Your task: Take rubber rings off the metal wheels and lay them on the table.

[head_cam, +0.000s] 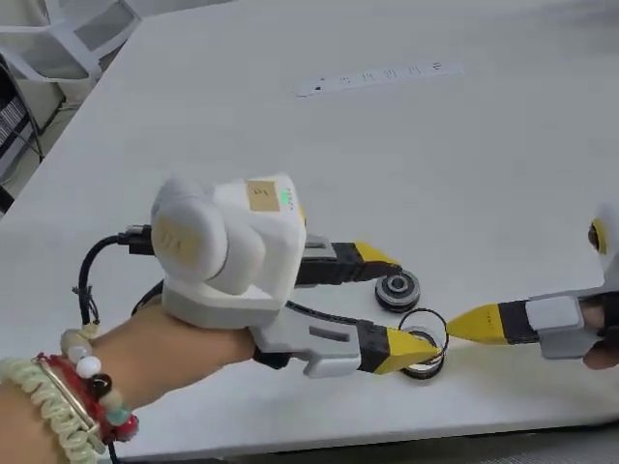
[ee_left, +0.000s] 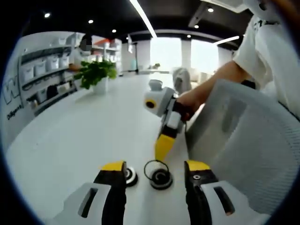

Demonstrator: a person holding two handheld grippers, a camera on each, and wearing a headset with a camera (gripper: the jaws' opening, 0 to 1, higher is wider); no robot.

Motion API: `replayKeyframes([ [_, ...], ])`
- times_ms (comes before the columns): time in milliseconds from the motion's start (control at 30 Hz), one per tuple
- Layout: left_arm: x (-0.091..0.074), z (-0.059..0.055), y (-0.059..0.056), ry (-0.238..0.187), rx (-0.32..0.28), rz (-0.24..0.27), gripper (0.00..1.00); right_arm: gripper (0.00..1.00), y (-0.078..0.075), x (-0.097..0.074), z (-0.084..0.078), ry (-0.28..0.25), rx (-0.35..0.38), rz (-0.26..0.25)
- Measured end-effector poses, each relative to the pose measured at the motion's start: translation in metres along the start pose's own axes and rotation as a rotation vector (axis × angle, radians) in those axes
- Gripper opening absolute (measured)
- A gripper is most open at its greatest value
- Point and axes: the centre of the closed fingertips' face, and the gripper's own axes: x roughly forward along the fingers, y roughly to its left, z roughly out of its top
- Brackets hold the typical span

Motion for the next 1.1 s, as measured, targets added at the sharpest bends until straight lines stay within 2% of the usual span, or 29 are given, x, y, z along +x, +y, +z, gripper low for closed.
replayKeyframes([
  [167,-0.015,0.007,0.002,-0.010,-0.004,0.013,0.61,0.00,0.004,-0.006,0.005,-0.018,-0.004,0.005],
  [333,-0.035,0.007,0.003,0.003,0.010,0.036,0.64,0.00,0.007,-0.012,0.006,-0.017,-0.025,0.003],
  [467,-0.057,-0.005,0.005,0.065,0.018,0.065,0.71,0.00,0.010,-0.016,0.007,-0.025,-0.029,0.004],
  [600,-0.081,-0.013,0.009,0.091,0.011,0.108,0.77,0.00,0.014,-0.021,0.009,-0.040,-0.038,0.007],
  [667,-0.090,-0.013,0.009,0.080,-0.024,0.125,0.78,0.00,0.017,-0.023,0.010,-0.041,-0.048,0.008],
  [767,-0.101,-0.005,0.008,0.029,-0.067,0.142,0.83,0.00,0.021,-0.026,0.012,-0.042,-0.062,0.006],
  [867,-0.113,-0.001,0.009,0.013,-0.068,0.173,0.86,0.00,0.026,-0.028,0.015,-0.043,-0.082,0.001],
  [933,-0.125,-0.001,0.013,0.002,-0.075,0.216,0.86,0.00,0.030,-0.030,0.017,-0.045,-0.094,0.002],
  [1033,-0.141,0.000,0.021,-0.044,-0.110,0.287,0.87,0.00,0.036,-0.031,0.019,-0.043,-0.105,0.006],
  [1100,-0.150,-0.003,0.022,-0.059,-0.133,0.313,0.87,0.00,0.039,-0.032,0.020,-0.033,-0.125,-0.002],
])
